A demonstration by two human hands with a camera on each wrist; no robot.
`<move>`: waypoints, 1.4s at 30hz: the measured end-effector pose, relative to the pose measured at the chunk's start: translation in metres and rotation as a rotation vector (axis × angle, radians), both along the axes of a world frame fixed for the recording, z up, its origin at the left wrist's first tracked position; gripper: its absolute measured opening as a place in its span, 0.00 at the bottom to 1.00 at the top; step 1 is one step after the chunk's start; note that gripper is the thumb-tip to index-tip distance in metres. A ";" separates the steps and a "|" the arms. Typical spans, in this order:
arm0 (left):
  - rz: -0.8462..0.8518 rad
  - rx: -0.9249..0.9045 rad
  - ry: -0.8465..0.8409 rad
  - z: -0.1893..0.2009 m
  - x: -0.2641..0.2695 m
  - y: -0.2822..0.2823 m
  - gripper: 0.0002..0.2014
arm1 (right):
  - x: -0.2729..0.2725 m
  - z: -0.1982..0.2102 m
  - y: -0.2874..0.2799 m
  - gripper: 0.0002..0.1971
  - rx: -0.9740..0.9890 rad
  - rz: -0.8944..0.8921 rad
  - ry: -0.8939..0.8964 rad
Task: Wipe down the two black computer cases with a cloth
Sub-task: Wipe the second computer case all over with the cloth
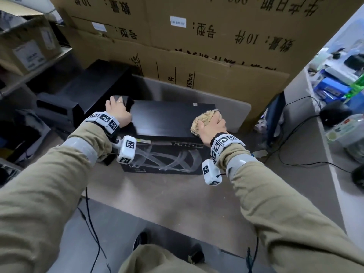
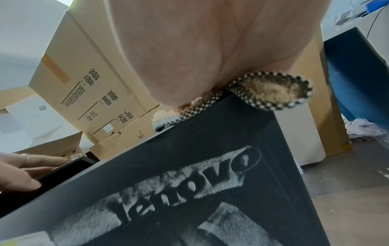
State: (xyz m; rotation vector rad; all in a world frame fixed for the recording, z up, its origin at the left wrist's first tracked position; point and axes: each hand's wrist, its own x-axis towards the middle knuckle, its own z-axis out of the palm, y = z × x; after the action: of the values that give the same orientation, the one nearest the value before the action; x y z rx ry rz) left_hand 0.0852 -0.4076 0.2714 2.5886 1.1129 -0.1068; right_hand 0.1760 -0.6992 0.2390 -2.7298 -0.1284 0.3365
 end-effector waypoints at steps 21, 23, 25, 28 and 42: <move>-0.197 -0.265 -0.056 0.019 -0.003 0.039 0.45 | 0.013 0.012 0.145 0.42 -0.288 0.235 -0.022; -0.204 -0.305 -0.071 0.017 0.000 0.046 0.41 | 0.007 0.012 0.168 0.42 -0.294 0.294 -0.034; -0.197 -0.353 -0.081 0.017 0.003 0.051 0.38 | -0.001 0.015 0.189 0.42 -0.291 0.359 -0.024; -0.194 -0.396 -0.098 0.015 0.004 0.053 0.37 | -0.017 0.016 0.222 0.43 -0.272 0.432 -0.023; -0.225 -0.505 -0.127 0.022 -0.007 0.056 0.37 | -0.026 0.047 0.219 0.14 0.130 0.411 -0.104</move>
State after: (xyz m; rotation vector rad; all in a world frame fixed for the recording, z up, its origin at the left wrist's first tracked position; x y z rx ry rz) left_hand 0.0787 -0.3519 0.2937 2.2154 0.6434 -0.2371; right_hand 0.1501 -0.4798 0.2862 -2.5761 -0.7192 0.2848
